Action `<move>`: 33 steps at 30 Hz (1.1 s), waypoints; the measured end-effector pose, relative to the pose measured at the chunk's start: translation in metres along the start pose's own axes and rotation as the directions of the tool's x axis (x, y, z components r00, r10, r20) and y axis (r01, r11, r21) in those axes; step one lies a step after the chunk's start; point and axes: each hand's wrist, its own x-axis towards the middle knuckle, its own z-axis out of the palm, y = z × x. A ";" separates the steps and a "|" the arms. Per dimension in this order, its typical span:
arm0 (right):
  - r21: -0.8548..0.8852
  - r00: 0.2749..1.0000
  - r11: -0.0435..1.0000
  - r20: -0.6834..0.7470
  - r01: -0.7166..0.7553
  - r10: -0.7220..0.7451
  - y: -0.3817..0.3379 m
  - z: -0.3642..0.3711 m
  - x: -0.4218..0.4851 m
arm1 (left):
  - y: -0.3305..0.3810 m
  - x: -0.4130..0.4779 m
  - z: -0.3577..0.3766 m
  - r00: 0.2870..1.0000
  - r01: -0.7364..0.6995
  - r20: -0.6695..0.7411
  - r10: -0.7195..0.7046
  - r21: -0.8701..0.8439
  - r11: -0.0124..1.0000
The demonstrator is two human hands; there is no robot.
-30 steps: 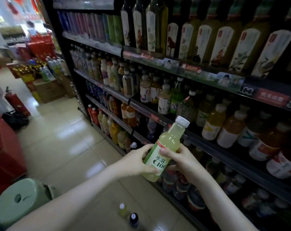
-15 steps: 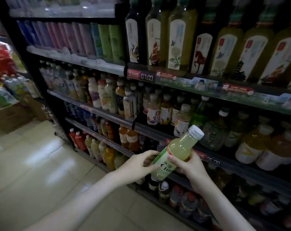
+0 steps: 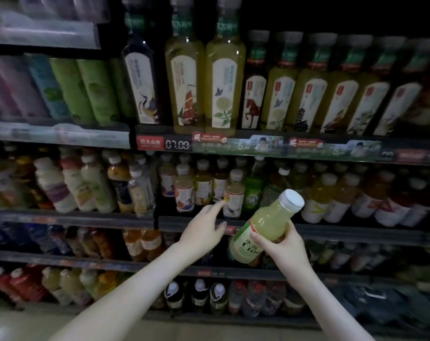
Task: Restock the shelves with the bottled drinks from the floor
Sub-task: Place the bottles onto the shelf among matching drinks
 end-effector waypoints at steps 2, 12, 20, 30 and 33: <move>-0.003 0.998 1.000 -0.066 0.006 -0.006 -0.002 -0.011 0.000 | 0.013 0.018 0.006 0.998 -0.058 -0.012 0.058 0.034 0.998; -0.049 0.979 0.994 -0.175 0.094 -0.101 -0.018 -0.058 0.001 | 0.034 0.089 0.015 0.998 -0.051 -0.031 0.059 0.218 0.975; -0.044 0.988 0.999 -0.150 0.016 -0.022 0.009 -0.068 0.018 | 0.017 0.129 0.042 0.999 0.008 -0.035 0.007 0.407 0.913; -0.034 0.989 0.999 -0.142 -0.038 0.033 0.033 -0.072 0.030 | 0.020 0.145 0.060 0.985 0.100 -0.171 -0.022 0.463 0.881; -0.028 0.988 0.999 -0.151 -0.040 0.036 0.035 -0.077 0.031 | 0.024 0.152 0.065 0.985 0.123 -0.164 -0.053 0.455 0.882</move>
